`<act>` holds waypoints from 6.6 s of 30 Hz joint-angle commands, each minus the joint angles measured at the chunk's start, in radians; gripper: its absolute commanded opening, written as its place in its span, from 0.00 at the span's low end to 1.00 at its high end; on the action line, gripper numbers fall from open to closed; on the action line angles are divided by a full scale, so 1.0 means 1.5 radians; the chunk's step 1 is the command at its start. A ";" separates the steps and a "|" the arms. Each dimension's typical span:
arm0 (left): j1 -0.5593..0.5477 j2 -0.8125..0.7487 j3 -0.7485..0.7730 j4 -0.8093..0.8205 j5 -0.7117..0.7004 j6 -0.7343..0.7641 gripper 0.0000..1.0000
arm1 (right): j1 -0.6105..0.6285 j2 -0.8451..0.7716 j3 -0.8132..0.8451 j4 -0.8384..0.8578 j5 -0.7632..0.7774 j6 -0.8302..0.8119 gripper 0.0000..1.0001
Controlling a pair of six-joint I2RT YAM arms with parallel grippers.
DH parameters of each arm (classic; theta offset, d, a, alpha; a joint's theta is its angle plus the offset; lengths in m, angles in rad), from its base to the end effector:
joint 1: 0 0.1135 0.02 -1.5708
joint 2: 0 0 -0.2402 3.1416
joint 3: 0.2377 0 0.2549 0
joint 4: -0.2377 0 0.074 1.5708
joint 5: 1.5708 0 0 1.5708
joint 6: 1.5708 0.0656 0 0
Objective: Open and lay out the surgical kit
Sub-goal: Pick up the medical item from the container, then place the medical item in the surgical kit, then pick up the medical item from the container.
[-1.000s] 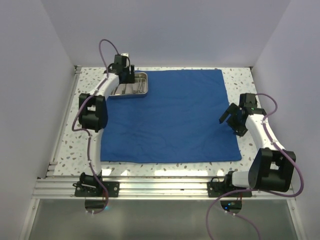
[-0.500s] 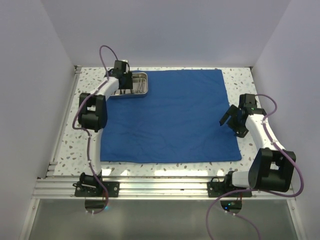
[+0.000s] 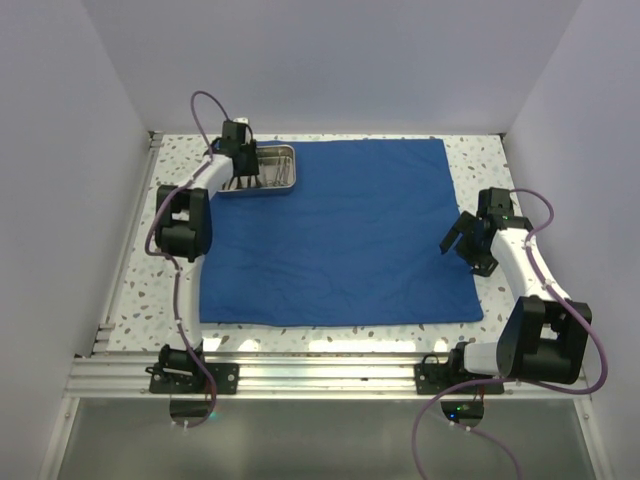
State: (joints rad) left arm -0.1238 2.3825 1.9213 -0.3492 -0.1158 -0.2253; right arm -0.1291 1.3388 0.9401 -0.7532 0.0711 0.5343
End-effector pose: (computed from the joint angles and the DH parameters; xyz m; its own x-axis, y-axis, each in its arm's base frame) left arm 0.5355 -0.0590 0.1215 -0.7106 -0.1352 -0.6905 -0.1181 0.9904 -0.0724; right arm 0.2702 -0.0398 0.1790 -0.6997 0.6031 -0.3831 0.5965 0.7882 0.1513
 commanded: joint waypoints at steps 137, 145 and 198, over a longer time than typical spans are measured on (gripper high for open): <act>0.047 0.068 0.181 -0.133 0.006 0.019 0.60 | 0.106 0.037 0.015 0.029 -0.011 -0.011 0.84; 0.047 0.070 0.199 -0.127 0.006 0.009 0.55 | 0.106 0.050 0.016 0.035 -0.012 -0.012 0.84; 0.021 0.076 0.165 -0.115 0.012 -0.011 0.00 | 0.106 0.054 -0.004 0.038 -0.010 -0.014 0.84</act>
State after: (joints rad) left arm -0.0868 2.4889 2.1788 -0.5411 -0.1089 -0.2268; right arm 0.0273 1.4208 0.9409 -0.7078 0.0391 0.5205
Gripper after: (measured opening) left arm 0.021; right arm 0.836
